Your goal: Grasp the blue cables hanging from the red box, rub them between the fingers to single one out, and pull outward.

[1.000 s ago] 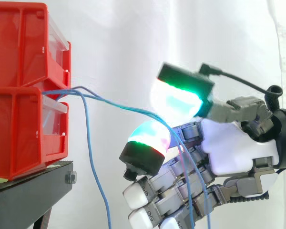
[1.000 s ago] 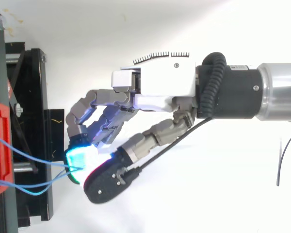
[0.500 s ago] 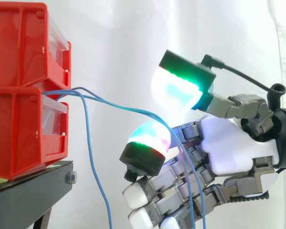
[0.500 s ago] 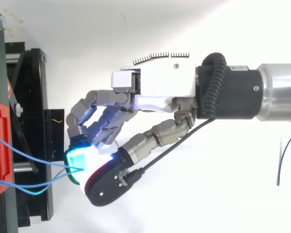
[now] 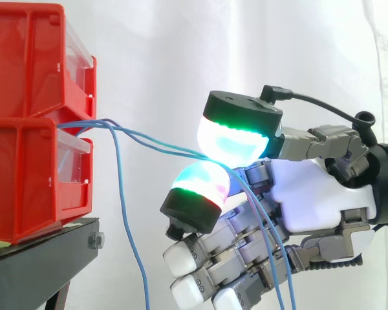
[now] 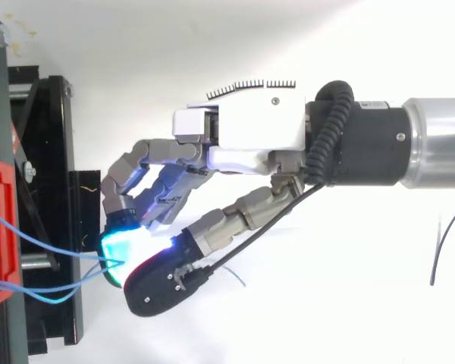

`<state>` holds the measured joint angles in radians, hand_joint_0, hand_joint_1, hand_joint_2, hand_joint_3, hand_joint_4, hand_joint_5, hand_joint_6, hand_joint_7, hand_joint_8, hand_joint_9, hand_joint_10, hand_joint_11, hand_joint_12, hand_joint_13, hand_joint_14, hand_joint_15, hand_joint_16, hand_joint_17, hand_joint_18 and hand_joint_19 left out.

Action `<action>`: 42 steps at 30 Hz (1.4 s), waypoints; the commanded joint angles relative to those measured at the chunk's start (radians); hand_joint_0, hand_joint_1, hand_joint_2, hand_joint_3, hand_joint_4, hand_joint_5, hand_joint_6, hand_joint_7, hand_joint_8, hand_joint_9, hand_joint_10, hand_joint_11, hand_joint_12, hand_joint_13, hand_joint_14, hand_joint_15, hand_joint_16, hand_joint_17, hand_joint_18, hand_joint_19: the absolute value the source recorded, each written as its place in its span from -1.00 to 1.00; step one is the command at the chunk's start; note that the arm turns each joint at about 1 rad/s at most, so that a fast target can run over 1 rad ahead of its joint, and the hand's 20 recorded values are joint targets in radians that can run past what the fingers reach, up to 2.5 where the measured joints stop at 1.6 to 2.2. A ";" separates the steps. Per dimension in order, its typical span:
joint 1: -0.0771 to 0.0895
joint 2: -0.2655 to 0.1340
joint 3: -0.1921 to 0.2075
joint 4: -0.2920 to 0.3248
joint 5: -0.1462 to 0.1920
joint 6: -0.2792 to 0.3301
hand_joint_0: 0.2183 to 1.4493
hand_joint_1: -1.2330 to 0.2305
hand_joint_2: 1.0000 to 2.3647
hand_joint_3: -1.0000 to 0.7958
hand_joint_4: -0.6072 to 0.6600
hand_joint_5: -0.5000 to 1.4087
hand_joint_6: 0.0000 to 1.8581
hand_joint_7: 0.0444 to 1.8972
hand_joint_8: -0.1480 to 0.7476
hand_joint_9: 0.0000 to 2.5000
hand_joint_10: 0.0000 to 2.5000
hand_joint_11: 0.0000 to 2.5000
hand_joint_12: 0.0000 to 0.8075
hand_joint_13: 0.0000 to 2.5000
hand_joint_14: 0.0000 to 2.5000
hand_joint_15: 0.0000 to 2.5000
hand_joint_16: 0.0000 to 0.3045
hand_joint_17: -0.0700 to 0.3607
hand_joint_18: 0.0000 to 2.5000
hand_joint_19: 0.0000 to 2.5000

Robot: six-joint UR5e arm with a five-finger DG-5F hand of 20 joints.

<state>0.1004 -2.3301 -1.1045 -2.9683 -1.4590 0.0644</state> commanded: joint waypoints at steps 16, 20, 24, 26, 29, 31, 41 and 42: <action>-0.001 0.000 0.006 -0.009 0.000 0.000 -0.25 -0.57 -1.00 -0.44 0.20 -0.64 -0.02 0.12 0.03 -0.43 -0.99 -0.74 -0.02 -0.54 -0.99 -0.79 -0.69 -0.18 -0.45 -0.77; -0.001 0.000 0.006 -0.009 0.000 0.000 -0.43 -0.46 -1.00 -0.44 0.21 -0.63 -0.03 0.12 0.05 -0.41 -0.99 -0.74 -0.01 -0.52 -0.99 -0.77 -0.68 -0.17 -0.45 -0.74; -0.001 -0.002 0.006 -0.009 0.000 0.000 -0.52 -0.44 -1.00 -0.44 0.20 -0.63 -0.04 0.13 0.08 -0.40 -0.99 -0.74 0.03 -0.52 -0.99 -0.77 -0.66 -0.14 -0.43 -0.73; -0.001 0.000 0.008 -0.009 0.000 0.000 -0.58 -0.43 -1.00 -0.44 0.22 -0.63 -0.04 0.12 0.11 -0.40 -0.99 -0.74 0.06 -0.52 -0.99 -0.77 -0.64 -0.11 -0.42 -0.73; -0.001 0.000 0.006 -0.011 0.000 0.000 -0.63 -0.42 -1.00 -0.44 0.22 -0.62 -0.04 0.12 0.14 -0.39 -0.99 -0.75 0.10 -0.51 -0.99 -0.77 -0.62 -0.07 -0.41 -0.74; -0.001 0.000 0.008 -0.011 0.000 0.000 -0.64 -0.42 -1.00 -0.44 0.22 -0.62 -0.04 0.11 0.15 -0.39 -0.99 -0.74 0.11 -0.51 -0.99 -0.77 -0.62 -0.07 -0.41 -0.74; -0.001 0.000 0.006 -0.011 0.000 0.000 -0.40 -0.36 -0.98 -0.18 0.17 -0.62 -0.04 0.18 0.07 -0.39 -0.99 -0.75 0.00 -0.53 -0.99 -0.76 -0.67 -0.15 -0.46 -0.70; -0.001 0.000 0.008 -0.011 0.000 0.000 -0.41 -0.37 -0.98 -0.15 0.17 -0.62 -0.04 0.19 0.08 -0.39 -0.99 -0.75 0.02 -0.52 -0.99 -0.76 -0.66 -0.14 -0.45 -0.70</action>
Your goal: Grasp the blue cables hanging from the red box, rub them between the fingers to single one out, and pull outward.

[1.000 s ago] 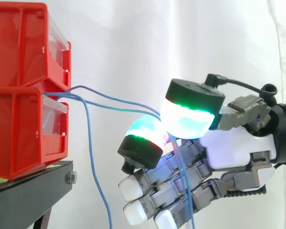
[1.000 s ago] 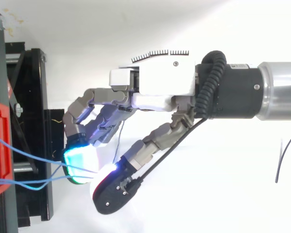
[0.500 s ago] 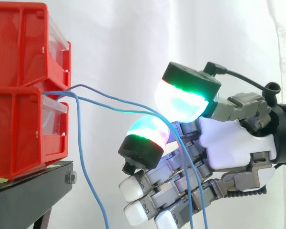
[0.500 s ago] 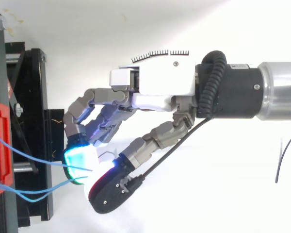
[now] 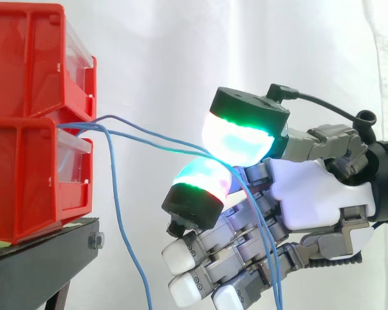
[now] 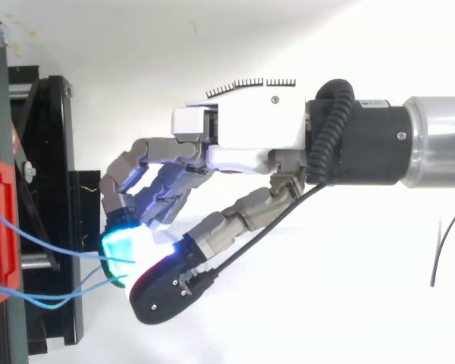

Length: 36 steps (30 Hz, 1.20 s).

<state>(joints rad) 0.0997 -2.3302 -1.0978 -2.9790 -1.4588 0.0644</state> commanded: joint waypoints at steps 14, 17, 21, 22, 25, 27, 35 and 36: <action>0.000 0.000 -0.001 0.000 0.000 0.000 -0.26 -0.61 -0.98 -0.23 0.18 -0.66 -0.01 0.09 0.04 -0.46 -0.99 -0.73 0.00 -0.55 -0.99 -0.77 -0.67 -0.16 -0.47 -0.74; 0.000 0.000 0.001 -0.003 0.000 0.000 -0.21 -0.63 -0.99 -0.30 0.18 -0.66 -0.01 0.07 0.04 -0.46 -0.99 -0.72 0.00 -0.55 -0.99 -0.77 -0.68 -0.16 -0.47 -0.75; 0.000 0.000 -0.001 -0.005 0.000 0.000 -0.22 -0.63 -1.00 -0.40 0.19 -0.66 -0.01 0.06 0.03 -0.46 -0.99 -0.74 -0.01 -0.54 -0.99 -0.78 -0.68 -0.17 -0.46 -0.75; 0.000 0.000 0.001 -0.005 0.000 0.000 -0.23 -0.61 -1.00 -0.42 0.19 -0.66 -0.01 0.05 0.03 -0.46 -0.99 -0.74 -0.01 -0.54 -0.99 -0.78 -0.68 -0.17 -0.46 -0.75; 0.000 0.000 0.001 -0.005 0.000 0.000 -0.33 -0.55 -1.00 -0.44 0.20 -0.65 -0.02 0.07 0.05 -0.43 -0.99 -0.74 -0.01 -0.54 -0.99 -0.78 -0.68 -0.17 -0.45 -0.73; 0.000 0.000 0.001 -0.005 0.000 0.000 -0.40 -0.50 -1.00 -0.44 0.20 -0.64 -0.02 0.08 0.06 -0.42 -0.99 -0.73 -0.01 -0.53 -0.99 -0.77 -0.68 -0.17 -0.45 -0.73; 0.000 0.000 -0.001 -0.005 0.000 0.000 -0.51 -0.32 -1.00 -0.44 0.21 -0.63 -0.04 0.11 0.10 -0.38 -0.99 -0.75 0.02 -0.51 -0.99 -0.77 -0.66 -0.14 -0.43 -0.71; 0.000 0.000 0.001 -0.006 -0.002 0.000 -0.51 -0.32 -1.00 -0.44 0.21 -0.62 -0.04 0.12 0.10 -0.38 -0.99 -0.75 0.02 -0.51 -0.99 -0.77 -0.66 -0.14 -0.43 -0.71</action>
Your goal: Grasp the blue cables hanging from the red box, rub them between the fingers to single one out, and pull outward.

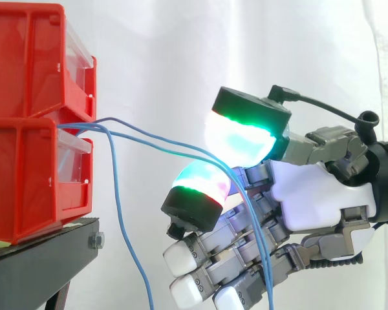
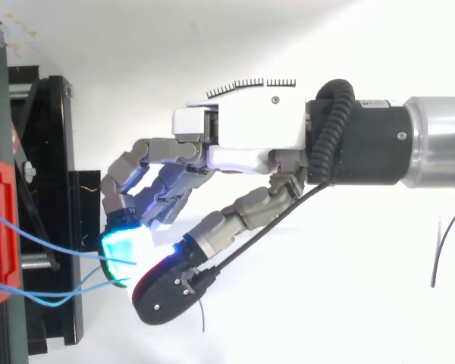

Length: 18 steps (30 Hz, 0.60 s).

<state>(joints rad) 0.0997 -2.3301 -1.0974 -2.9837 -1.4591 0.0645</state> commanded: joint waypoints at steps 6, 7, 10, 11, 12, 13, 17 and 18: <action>0.000 0.000 -0.001 -0.001 -0.001 0.000 -0.35 -0.38 -0.98 -0.23 0.17 -0.62 -0.04 0.17 0.08 -0.37 -0.99 -0.74 -0.01 -0.51 -0.99 -0.77 -0.68 -0.17 -0.44 -0.70; 0.000 0.000 0.001 -0.001 0.000 0.000 -0.34 -0.41 -0.98 -0.20 0.15 -0.63 -0.03 0.15 0.07 -0.38 -0.99 -0.74 -0.01 -0.51 -0.99 -0.77 -0.68 -0.17 -0.44 -0.70; 0.000 0.000 -0.001 -0.001 -0.001 0.000 -0.27 -0.53 -0.98 -0.19 0.15 -0.66 -0.01 0.09 0.05 -0.42 -0.99 -0.73 -0.01 -0.52 -0.99 -0.77 -0.68 -0.17 -0.43 -0.73; 0.000 0.000 -0.001 -0.001 -0.001 0.000 -0.24 -0.58 -0.98 -0.21 0.20 -0.66 0.00 0.06 0.05 -0.43 -0.99 -0.73 0.00 -0.52 -0.99 -0.77 -0.68 -0.17 -0.44 -0.74; 0.000 0.000 -0.001 -0.001 -0.001 0.000 -0.23 -0.59 -0.98 -0.24 0.22 -0.66 0.00 0.05 0.05 -0.44 -0.99 -0.73 0.00 -0.52 -0.99 -0.78 -0.68 -0.17 -0.44 -0.74; 0.000 0.000 0.001 -0.001 -0.001 0.000 -0.22 -0.60 -0.98 -0.26 0.22 -0.66 0.00 0.04 0.05 -0.44 -0.99 -0.72 0.00 -0.52 -0.99 -0.78 -0.68 -0.17 -0.44 -0.74; 0.000 0.000 0.001 -0.001 -0.001 0.000 -0.24 -0.63 -1.00 -0.44 0.23 -0.67 0.00 0.02 0.05 -0.44 -0.99 -0.72 -0.01 -0.52 -0.99 -0.78 -0.68 -0.17 -0.44 -0.74; 0.000 0.000 -0.001 -0.001 -0.001 0.000 -0.25 -0.63 -1.00 -0.44 0.23 -0.67 0.00 0.01 0.04 -0.44 -0.99 -0.72 -0.01 -0.52 -0.99 -0.78 -0.68 -0.17 -0.44 -0.74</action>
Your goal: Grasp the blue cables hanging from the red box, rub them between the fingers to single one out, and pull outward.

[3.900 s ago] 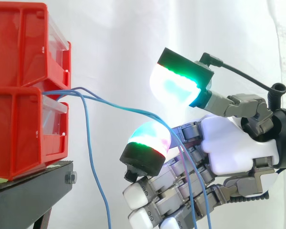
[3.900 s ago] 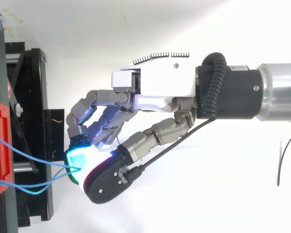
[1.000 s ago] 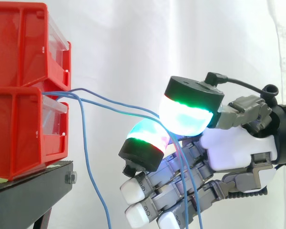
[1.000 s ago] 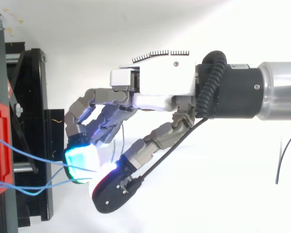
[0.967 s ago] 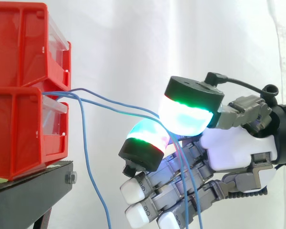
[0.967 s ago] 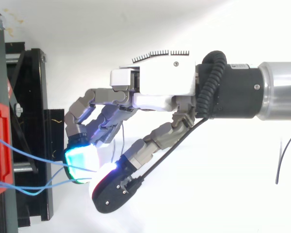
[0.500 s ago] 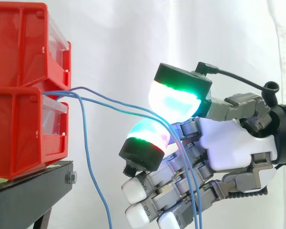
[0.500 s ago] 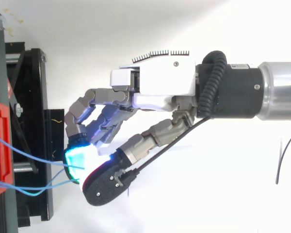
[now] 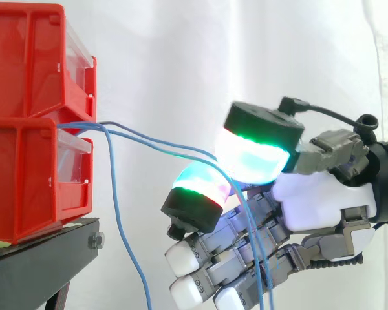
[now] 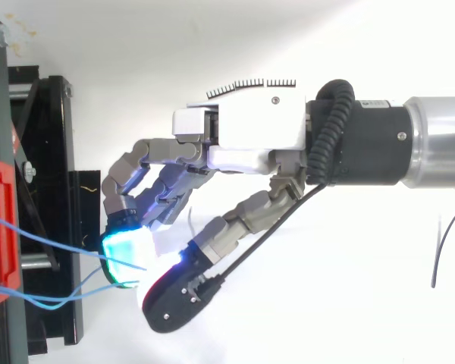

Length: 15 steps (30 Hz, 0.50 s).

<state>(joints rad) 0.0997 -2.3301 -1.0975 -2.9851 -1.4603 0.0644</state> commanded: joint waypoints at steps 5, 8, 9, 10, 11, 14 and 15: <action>0.000 0.000 0.005 0.000 0.000 0.000 -0.38 -0.58 -1.00 -0.44 0.23 -0.66 0.00 0.01 0.05 -0.43 -0.99 -0.72 -0.01 -0.52 -0.99 -0.77 -0.68 -0.17 -0.44 -0.73; 0.000 0.000 0.005 0.000 0.000 0.000 -0.48 -0.55 -1.00 -0.44 0.24 -0.65 -0.01 0.04 0.07 -0.42 -0.99 -0.72 0.01 -0.51 -0.99 -0.77 -0.67 -0.15 -0.42 -0.72; 0.000 0.000 0.005 0.000 0.000 0.000 -0.50 -0.52 -1.00 -0.44 0.24 -0.65 -0.01 0.03 0.09 -0.41 -0.99 -0.72 0.02 -0.51 -0.99 -0.77 -0.66 -0.14 -0.42 -0.72; 0.000 0.000 0.005 0.000 0.000 0.000 -0.52 -0.47 -1.00 -0.44 0.23 -0.64 -0.02 0.04 0.10 -0.40 -0.99 -0.73 0.03 -0.50 -0.99 -0.77 -0.66 -0.13 -0.41 -0.72; 0.000 0.000 0.005 0.000 0.001 0.000 -0.52 -0.39 -1.00 -0.44 0.23 -0.64 -0.02 0.05 0.11 -0.39 -0.99 -0.73 0.03 -0.50 -0.99 -0.77 -0.66 -0.13 -0.41 -0.71; -0.002 0.000 0.005 0.000 0.001 0.000 -0.49 -0.31 -1.00 -0.44 0.21 -0.63 -0.03 0.10 0.08 -0.39 -0.99 -0.74 0.02 -0.51 -0.99 -0.77 -0.66 -0.14 -0.42 -0.70; 0.000 0.000 0.005 0.000 0.001 0.002 -0.49 -0.30 -1.00 -0.44 0.21 -0.63 -0.03 0.10 0.09 -0.38 -0.99 -0.73 0.01 -0.51 -0.99 -0.76 -0.66 -0.14 -0.42 -0.70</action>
<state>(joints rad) 0.0992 -2.3301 -1.0924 -2.9851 -1.4598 0.0647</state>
